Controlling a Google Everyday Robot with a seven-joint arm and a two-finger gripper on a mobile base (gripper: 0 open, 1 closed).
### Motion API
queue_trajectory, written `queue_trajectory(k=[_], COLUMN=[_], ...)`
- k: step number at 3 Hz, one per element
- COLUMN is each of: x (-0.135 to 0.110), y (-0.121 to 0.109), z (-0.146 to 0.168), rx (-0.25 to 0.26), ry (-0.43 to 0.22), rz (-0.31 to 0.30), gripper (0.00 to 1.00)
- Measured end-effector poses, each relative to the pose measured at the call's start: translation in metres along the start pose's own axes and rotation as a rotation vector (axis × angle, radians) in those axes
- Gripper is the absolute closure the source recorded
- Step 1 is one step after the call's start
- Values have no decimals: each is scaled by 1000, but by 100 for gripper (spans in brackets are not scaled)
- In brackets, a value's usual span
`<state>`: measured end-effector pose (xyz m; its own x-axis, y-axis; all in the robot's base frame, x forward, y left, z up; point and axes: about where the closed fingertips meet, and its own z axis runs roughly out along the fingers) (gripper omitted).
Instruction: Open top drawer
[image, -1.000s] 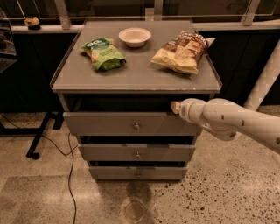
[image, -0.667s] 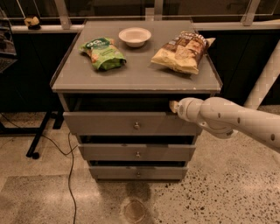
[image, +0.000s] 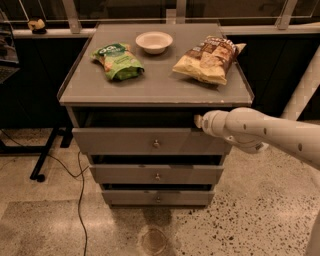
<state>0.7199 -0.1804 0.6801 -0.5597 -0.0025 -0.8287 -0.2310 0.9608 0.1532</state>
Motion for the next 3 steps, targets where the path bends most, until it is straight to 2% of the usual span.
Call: queue_trajectory(k=[3], x=[17], y=[-5], z=[-1], rx=[17], ry=[38], rz=[31], gripper=[100])
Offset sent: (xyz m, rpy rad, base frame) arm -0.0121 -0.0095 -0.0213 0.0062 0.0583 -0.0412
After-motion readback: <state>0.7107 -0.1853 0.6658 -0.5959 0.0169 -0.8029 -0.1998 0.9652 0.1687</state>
